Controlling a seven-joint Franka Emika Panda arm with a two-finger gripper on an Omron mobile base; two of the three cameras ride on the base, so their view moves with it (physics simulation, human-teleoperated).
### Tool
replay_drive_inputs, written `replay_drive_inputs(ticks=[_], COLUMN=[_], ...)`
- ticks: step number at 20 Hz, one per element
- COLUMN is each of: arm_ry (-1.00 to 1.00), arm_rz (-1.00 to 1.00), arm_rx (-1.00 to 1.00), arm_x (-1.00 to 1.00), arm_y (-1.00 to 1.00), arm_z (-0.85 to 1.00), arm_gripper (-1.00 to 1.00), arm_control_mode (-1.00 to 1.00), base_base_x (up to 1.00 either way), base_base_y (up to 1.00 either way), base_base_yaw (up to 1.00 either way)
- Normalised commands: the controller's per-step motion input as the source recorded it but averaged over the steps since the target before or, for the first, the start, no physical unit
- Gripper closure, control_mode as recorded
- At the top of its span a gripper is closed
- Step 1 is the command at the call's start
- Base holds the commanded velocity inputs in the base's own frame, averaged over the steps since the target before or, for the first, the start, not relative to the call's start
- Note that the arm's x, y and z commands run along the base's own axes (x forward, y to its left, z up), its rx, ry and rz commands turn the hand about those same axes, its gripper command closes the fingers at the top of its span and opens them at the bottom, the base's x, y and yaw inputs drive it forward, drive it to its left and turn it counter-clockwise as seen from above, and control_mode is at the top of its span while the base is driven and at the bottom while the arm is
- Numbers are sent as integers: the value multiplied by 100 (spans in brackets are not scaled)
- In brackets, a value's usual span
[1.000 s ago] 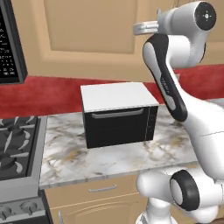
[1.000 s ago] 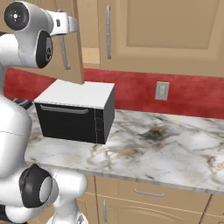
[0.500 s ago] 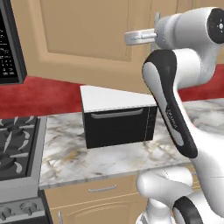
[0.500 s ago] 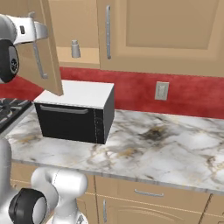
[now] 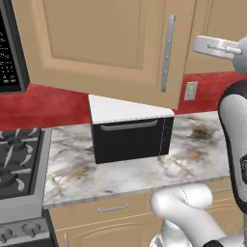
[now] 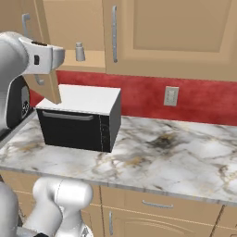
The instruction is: The dining table condiment station is running low on shaker. Refill the condiment station by opening the cabinet and taking the shaker from the cabinet and placing it on the dining table.
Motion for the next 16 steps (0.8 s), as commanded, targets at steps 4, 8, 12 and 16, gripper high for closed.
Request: replay_drive_inputs(ticks=[4, 8, 12, 16], arm_ry=[1, 15, 20, 9], arm_rz=[0, 9, 23, 13], arm_rx=[51, 48, 35, 12], arm_x=[-36, 43, 86, 88], arm_y=[-100, -96, -50, -4], arm_z=[-28, -33, -89, -71], arm_gripper=[-100, -100, -100, -100], arm_control_mode=[-100, -100, -100, -100], base_base_x=[0, 0, 0, 0], base_base_y=[0, 0, 0, 0], base_base_yaw=[0, 0, 0, 0])
